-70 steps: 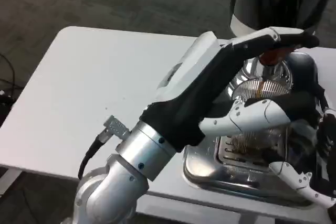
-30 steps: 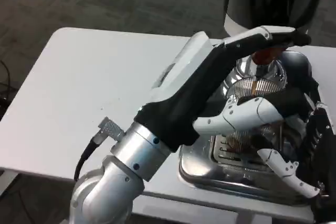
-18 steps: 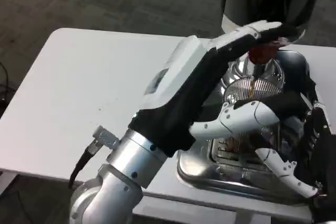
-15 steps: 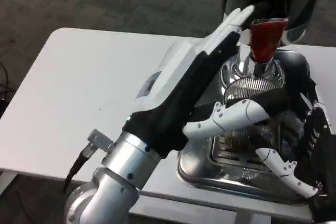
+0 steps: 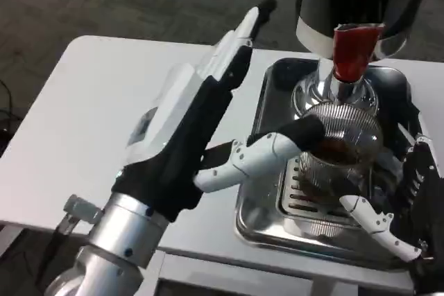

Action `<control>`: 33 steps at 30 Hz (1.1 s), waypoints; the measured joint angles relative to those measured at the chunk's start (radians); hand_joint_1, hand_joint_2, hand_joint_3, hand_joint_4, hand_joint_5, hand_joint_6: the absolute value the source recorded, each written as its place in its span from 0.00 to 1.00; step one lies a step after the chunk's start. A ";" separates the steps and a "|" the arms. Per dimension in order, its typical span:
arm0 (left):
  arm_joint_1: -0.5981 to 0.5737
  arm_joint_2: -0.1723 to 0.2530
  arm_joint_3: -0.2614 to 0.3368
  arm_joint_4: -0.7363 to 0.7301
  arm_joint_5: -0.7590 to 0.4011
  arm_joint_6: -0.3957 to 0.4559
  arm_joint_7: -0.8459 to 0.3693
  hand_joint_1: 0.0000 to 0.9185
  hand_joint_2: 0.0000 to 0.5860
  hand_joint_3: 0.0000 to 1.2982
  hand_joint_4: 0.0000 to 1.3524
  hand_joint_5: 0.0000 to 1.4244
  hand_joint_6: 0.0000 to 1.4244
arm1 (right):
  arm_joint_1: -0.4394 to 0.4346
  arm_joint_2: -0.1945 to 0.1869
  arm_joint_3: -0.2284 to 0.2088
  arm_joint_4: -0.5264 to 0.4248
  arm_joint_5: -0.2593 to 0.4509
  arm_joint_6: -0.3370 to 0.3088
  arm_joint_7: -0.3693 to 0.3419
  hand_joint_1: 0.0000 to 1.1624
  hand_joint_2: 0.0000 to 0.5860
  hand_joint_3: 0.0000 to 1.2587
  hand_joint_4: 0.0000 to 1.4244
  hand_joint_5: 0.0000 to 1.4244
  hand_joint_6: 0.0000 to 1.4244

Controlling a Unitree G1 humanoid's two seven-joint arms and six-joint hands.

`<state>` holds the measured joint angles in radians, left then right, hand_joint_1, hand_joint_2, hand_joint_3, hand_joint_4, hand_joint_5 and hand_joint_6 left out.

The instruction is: Grasp the cup under the faucet to collect the drink, then remove the cup.

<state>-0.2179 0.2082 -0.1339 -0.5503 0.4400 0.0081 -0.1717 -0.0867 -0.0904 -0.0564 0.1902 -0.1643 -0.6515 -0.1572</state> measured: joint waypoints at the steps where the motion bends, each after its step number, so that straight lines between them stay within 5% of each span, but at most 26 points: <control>1: 0.023 0.009 0.010 -0.022 0.000 0.008 0.000 0.00 0.07 0.00 0.00 0.00 0.00 | 0.001 -0.001 0.000 0.000 0.001 0.000 0.000 0.65 0.30 0.04 0.11 0.13 0.19; 9: 0.140 0.030 0.083 -0.106 -0.019 0.035 -0.016 0.00 0.06 0.00 0.00 0.00 0.00 | 0.006 0.000 0.001 -0.001 0.003 -0.001 0.000 0.65 0.30 0.04 0.11 0.13 0.19; 20: 0.320 0.134 0.167 -0.098 -0.017 -0.032 -0.031 0.00 0.06 0.00 0.00 0.00 0.00 | 0.012 -0.001 0.001 -0.002 0.009 -0.002 0.001 0.65 0.30 0.05 0.11 0.13 0.19; 33: 0.308 0.136 0.144 0.053 -0.025 -0.088 -0.015 0.00 0.08 0.00 0.00 0.00 0.00 | 0.013 -0.002 0.005 -0.003 0.011 -0.002 0.001 0.64 0.30 0.05 0.12 0.13 0.19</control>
<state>0.0903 0.3443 0.0105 -0.4972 0.4155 -0.0797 -0.1867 -0.0733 -0.0928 -0.0514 0.1872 -0.1532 -0.6531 -0.1560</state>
